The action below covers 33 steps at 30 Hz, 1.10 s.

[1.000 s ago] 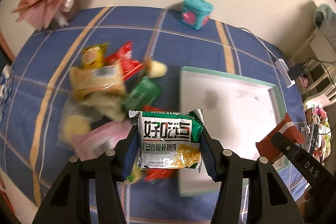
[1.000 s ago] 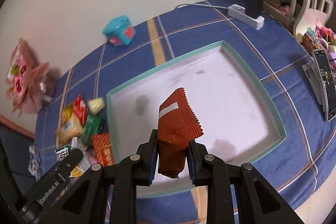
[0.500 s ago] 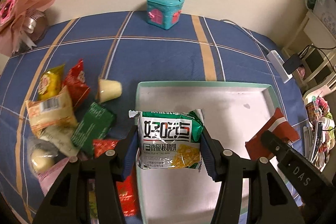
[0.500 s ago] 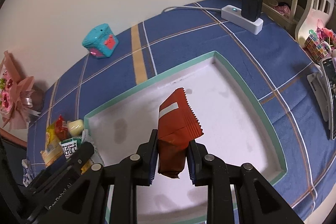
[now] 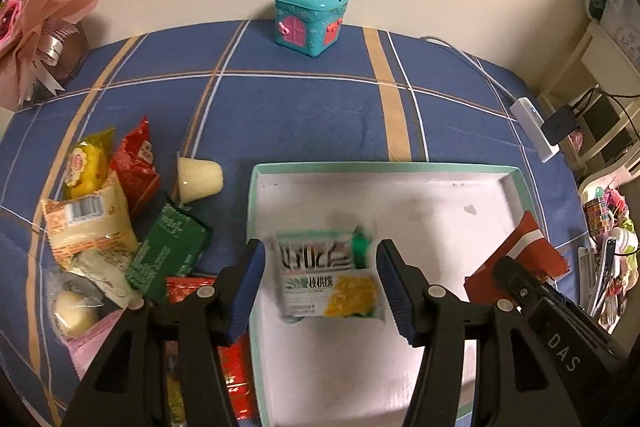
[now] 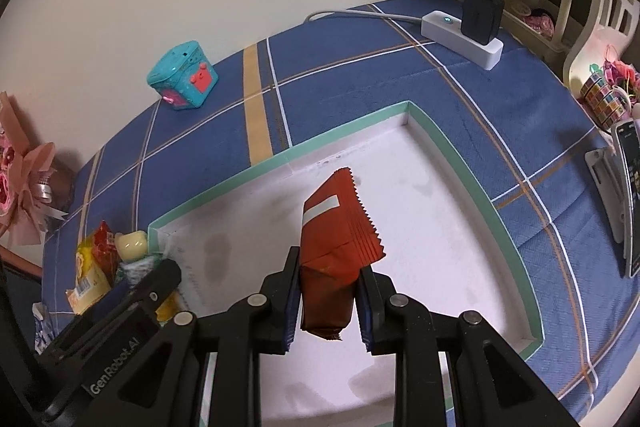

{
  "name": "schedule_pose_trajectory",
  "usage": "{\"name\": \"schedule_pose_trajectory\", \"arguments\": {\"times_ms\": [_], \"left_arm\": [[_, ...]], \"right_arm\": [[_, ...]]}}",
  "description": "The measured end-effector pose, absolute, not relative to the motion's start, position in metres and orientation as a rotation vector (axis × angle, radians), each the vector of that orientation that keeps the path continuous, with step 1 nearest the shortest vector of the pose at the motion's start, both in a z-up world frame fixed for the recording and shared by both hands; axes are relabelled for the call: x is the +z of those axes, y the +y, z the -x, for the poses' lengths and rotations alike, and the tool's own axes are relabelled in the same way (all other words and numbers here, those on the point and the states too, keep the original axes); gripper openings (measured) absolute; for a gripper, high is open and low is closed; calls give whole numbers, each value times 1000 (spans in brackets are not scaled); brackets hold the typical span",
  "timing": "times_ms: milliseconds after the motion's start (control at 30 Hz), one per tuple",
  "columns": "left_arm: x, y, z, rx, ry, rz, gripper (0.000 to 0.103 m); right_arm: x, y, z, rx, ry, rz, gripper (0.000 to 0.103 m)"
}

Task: Organize snacks
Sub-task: 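Carry both packs over the white tray and open both tools, then withdraw both tools from the tray back toward the snack pile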

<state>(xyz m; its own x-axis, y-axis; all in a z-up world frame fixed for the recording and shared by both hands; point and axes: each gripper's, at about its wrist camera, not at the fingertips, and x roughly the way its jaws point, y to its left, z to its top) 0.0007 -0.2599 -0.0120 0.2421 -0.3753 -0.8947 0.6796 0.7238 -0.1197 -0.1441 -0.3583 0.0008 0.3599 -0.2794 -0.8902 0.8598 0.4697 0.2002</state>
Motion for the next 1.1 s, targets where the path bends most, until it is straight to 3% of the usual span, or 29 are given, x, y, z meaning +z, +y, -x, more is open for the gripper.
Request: {"name": "schedule_pose_trajectory", "arguments": {"times_ms": [267, 333, 400, 467, 567, 600, 667, 767, 1100], "left_arm": [[2, -247, -6, -699, 1118, -322, 65], [2, -244, -9, -673, 1135, -322, 74], [1, -240, -13, -652, 1156, -310, 78], [0, -238, -16, -633, 1172, -302, 78], [0, -232, -19, -599, 1176, -304, 79], [0, -230, -21, -584, 1176, -308, 85], [1, -223, -25, -555, 1172, -312, 88], [2, -215, -29, -527, 1159, -331, 88], [17, -178, -31, -505, 1082, -350, 89]], "right_arm": [[3, -358, 148, -840, 923, -760, 27], [4, -358, 148, -842, 928, -755, 27], [5, -357, 148, -836, 929, -751, 37], [7, -356, 147, -841, 935, -740, 64], [11, -353, 146, -843, 937, -728, 74], [11, -352, 146, -840, 941, -723, 77], [13, -349, 144, -841, 948, -709, 91], [17, -342, 142, -844, 958, -680, 102], [34, -318, 142, -793, 950, -656, 103]]}}
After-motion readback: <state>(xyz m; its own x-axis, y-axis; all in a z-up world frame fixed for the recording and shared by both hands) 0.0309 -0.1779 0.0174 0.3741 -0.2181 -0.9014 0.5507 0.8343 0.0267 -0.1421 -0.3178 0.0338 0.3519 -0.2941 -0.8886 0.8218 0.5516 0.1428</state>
